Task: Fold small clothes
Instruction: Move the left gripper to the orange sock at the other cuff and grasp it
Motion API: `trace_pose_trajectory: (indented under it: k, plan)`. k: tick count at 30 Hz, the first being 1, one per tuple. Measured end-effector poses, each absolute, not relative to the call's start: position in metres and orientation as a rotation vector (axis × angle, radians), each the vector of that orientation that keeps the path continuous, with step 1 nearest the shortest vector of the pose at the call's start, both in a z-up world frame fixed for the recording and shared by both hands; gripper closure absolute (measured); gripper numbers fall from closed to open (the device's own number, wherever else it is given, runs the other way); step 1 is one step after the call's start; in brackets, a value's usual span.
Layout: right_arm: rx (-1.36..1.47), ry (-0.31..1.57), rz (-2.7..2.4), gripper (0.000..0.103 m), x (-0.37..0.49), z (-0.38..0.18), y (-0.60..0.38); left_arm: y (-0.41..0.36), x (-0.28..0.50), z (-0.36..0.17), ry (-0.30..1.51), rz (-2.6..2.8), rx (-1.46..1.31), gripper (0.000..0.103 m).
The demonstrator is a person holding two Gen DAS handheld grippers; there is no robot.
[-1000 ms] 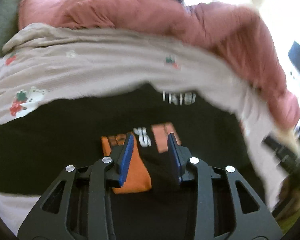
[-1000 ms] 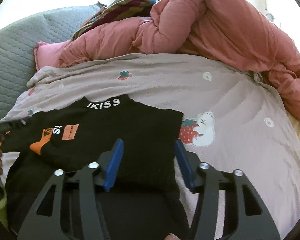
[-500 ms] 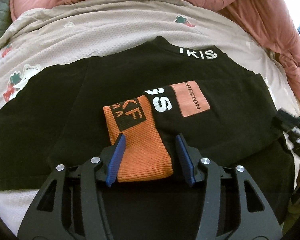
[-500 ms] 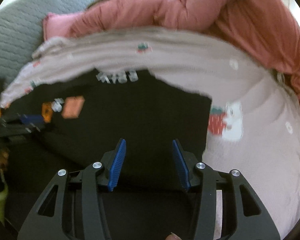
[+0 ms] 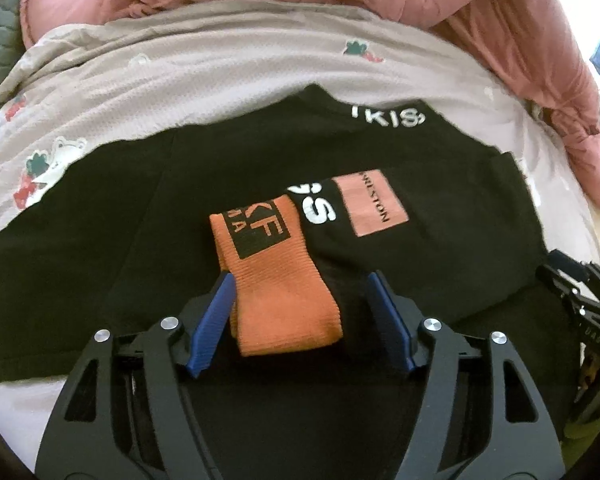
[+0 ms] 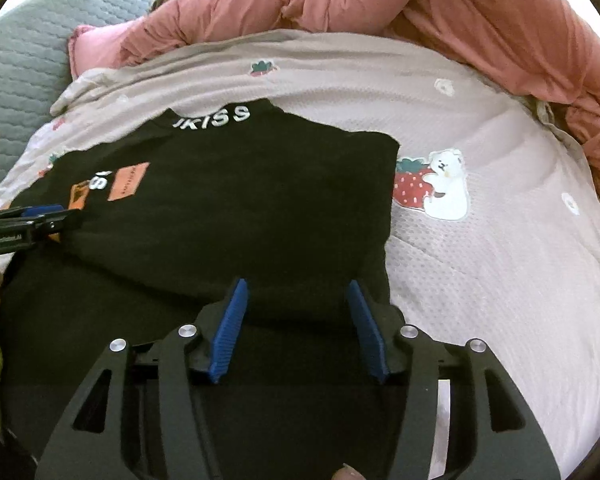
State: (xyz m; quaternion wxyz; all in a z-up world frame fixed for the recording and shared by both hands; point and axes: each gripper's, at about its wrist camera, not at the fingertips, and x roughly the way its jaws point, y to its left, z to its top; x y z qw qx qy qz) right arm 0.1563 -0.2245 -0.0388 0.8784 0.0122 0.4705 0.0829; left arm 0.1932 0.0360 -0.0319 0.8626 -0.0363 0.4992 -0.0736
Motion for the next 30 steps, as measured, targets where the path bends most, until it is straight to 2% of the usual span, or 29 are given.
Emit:
trace_pose_trajectory:
  k: [4,9,11,14,16,17,18,23,30]
  plan:
    - [0.028,0.963,0.182,0.043,0.150,-0.028,-0.221,0.046,0.181,-0.018,1.008,-0.158,-0.095,0.034]
    - [0.036,0.924,0.216,0.032,0.146,-0.014,-0.208,0.059,0.165,-0.004,0.963,-0.139,-0.116,0.033]
    - [0.038,0.912,0.228,0.026,0.144,-0.009,-0.202,0.064,0.160,-0.002,0.953,-0.125,-0.120,0.020]
    - [0.039,0.895,0.234,0.015,0.142,-0.003,-0.195,0.068,0.153,0.000,0.938,-0.108,-0.119,0.020]
    - [0.041,0.887,0.241,0.015,0.141,0.001,-0.191,0.071,0.148,0.002,0.930,-0.102,-0.115,0.018]
    - [0.042,0.883,0.243,0.013,0.141,0.003,-0.189,0.074,0.145,0.003,0.925,-0.094,-0.115,0.011]
    - [0.045,0.878,0.246,0.012,0.140,0.005,-0.187,0.076,0.143,0.004,0.920,-0.087,-0.117,0.010]
    - [0.036,0.846,0.258,0.007,0.137,0.014,-0.176,0.088,0.132,0.006,0.905,-0.058,-0.127,0.010]
    - [0.023,0.816,0.286,0.007,0.137,0.027,-0.155,0.105,0.119,0.008,0.882,-0.011,-0.149,0.010]
